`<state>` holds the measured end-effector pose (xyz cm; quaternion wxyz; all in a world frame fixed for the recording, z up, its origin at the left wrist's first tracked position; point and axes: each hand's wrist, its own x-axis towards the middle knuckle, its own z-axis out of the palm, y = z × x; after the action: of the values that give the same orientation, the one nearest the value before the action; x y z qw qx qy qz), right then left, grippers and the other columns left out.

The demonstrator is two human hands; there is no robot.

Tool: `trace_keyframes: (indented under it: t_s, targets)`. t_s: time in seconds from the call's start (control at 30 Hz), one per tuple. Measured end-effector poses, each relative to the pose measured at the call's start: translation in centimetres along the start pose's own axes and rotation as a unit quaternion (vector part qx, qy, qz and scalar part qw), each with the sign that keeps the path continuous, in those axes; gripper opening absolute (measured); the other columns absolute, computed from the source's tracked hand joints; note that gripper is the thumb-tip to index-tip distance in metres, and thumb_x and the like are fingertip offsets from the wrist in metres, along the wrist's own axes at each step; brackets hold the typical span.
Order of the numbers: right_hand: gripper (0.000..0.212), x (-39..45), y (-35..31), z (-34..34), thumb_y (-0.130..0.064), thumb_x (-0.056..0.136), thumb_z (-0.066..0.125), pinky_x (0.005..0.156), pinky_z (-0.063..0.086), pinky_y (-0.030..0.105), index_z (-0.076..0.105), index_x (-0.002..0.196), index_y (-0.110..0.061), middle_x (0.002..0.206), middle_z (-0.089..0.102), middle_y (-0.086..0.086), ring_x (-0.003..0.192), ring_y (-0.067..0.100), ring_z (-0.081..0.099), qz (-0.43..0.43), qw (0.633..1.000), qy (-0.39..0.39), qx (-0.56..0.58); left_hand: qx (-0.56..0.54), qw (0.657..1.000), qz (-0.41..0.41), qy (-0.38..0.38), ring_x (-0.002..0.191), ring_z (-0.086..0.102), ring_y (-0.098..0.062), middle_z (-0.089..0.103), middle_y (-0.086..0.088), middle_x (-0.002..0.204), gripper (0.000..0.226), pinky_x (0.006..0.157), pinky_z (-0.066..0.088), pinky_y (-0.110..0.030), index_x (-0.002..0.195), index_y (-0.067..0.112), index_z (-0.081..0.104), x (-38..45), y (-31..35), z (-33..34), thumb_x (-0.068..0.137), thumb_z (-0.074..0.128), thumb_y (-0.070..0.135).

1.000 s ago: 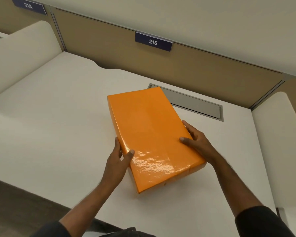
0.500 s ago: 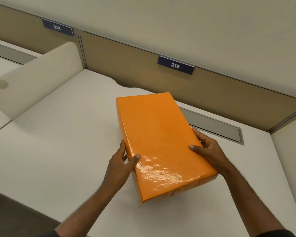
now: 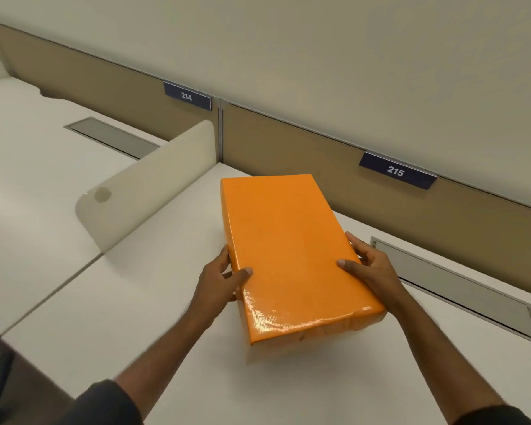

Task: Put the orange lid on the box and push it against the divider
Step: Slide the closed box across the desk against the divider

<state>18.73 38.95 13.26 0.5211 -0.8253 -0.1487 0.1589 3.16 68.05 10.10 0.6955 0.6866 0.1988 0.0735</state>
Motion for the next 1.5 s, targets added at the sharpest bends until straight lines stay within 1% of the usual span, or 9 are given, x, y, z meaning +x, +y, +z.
trace_keyframes:
  t_s: [0.23, 0.4, 0.63, 0.73, 0.8, 0.87, 1.0, 1.1, 1.5]
  targets:
    - [0.087, 6.7, -0.6, 6.9, -0.051, 0.076, 0.075, 0.084, 0.054, 0.033, 0.036, 0.153, -0.036, 0.153, 0.048, -0.001, 0.120, 0.024, 0.060, -0.006, 1.000, 0.000, 0.017, -0.004, 0.999, -0.020, 0.029, 0.101, 0.064, -0.008, 0.056, 0.008, 0.132, 0.050, 0.054, 0.059, -0.021, 0.132, 0.041, 0.044, 5.9, 0.3, -6.1, 0.093, 0.067, 0.020]
    - [0.087, 9.6, -0.5, 9.8, -0.051, 0.076, 0.076, 0.079, 0.054, 0.027, 0.036, 0.152, -0.035, 0.152, 0.048, -0.003, 0.118, 0.021, 0.060, 0.000, 0.999, -0.001, 0.042, 0.007, 0.999, -0.026, 0.031, 0.112, 0.063, -0.023, 0.058, 0.009, 0.128, 0.041, 0.058, 0.060, -0.027, 0.118, 0.046, 0.050, 8.8, 0.1, -8.6, 0.093, 0.066, 0.018]
    - [0.086, 10.3, 0.6, 11.7, -0.055, 0.076, 0.076, 0.074, 0.053, 0.023, 0.035, 0.151, -0.039, 0.149, 0.049, -0.007, 0.116, 0.021, 0.060, 0.011, 0.999, -0.001, 0.039, 0.004, 0.999, -0.028, 0.047, 0.103, 0.063, -0.011, 0.055, 0.011, 0.127, 0.050, 0.055, 0.059, -0.023, 0.139, 0.037, 0.045, 10.0, -2.0, -9.8, 0.096, 0.062, 0.018]
    - [0.084, 10.2, 0.7, 11.6, -0.061, 0.076, 0.066, 0.085, 0.056, 0.036, 0.032, 0.150, -0.043, 0.152, 0.046, -0.004, 0.123, 0.025, 0.058, 0.027, 0.999, -0.011, 0.018, 0.019, 0.996, -0.038, 0.074, 0.120, 0.061, -0.022, 0.051, 0.000, 0.147, 0.055, 0.078, 0.063, -0.038, 0.150, 0.027, 0.038, 9.8, -2.1, -9.6, 0.099, 0.059, 0.021]
    - [0.082, 10.1, 0.6, 11.7, -0.066, 0.077, 0.059, 0.101, 0.050, 0.050, 0.029, 0.150, -0.045, 0.158, 0.040, -0.002, 0.135, 0.029, 0.050, 0.024, 0.999, -0.004, -0.039, 0.107, 0.984, -0.022, 0.139, 0.141, 0.045, -0.029, 0.037, -0.007, 0.160, 0.062, 0.109, 0.046, -0.050, 0.155, 0.019, 0.032, 9.8, -1.7, -8.9, 0.099, 0.058, 0.026]
    - [0.077, 10.1, 0.0, 11.7, -0.071, 0.081, 0.050, 0.114, 0.034, 0.052, 0.021, 0.150, -0.052, 0.165, 0.025, -0.006, 0.148, 0.024, 0.032, -0.034, 0.988, -0.007, -0.150, 0.139, 0.975, 0.049, 0.167, 0.148, 0.033, -0.024, 0.032, -0.005, 0.163, 0.063, 0.120, 0.032, -0.047, 0.155, 0.019, 0.032, 9.0, -0.6, -7.2, 0.099, 0.059, 0.027]
    - [0.067, 10.5, -1.2, 12.0, -0.081, 0.089, 0.027, 0.121, 0.009, 0.049, 0.006, 0.149, -0.062, 0.167, -0.007, -0.021, 0.155, 0.013, -0.001, -0.204, 0.903, -0.100, -0.364, 0.186, 0.974, 0.104, 0.077, 0.155, 0.013, -0.017, 0.023, 0.001, 0.166, 0.062, 0.126, 0.009, -0.036, 0.156, 0.019, 0.029, 8.0, 0.1, -2.2, 0.100, 0.055, 0.028]
    - [0.066, 10.5, -0.7, 12.7, -0.082, 0.090, 0.019, 0.123, 0.002, 0.055, 0.001, 0.149, -0.062, 0.165, -0.016, -0.025, 0.154, 0.009, -0.015, -0.221, 0.864, -0.154, -0.425, 0.298, 0.950, 0.070, 0.065, 0.156, -0.010, -0.017, 0.000, -0.002, 0.170, 0.071, 0.124, -0.010, -0.035, 0.159, 0.015, 0.008, 8.5, -1.0, -0.5, 0.103, 0.040, 0.045]
    - [0.068, 15.8, -3.8, 18.4, -0.078, 0.090, 0.019, 0.124, 0.003, 0.059, 0.008, 0.152, -0.056, 0.169, -0.002, -0.013, 0.156, 0.017, -0.006, -0.146, 0.890, -0.088, -0.423, 0.362, 0.926, 0.098, 0.039, 0.156, -0.003, -0.017, 0.006, -0.008, 0.170, 0.076, 0.126, -0.006, -0.035, 0.158, 0.009, 0.013, 18.4, 0.1, -6.1, 0.102, 0.029, 0.056]
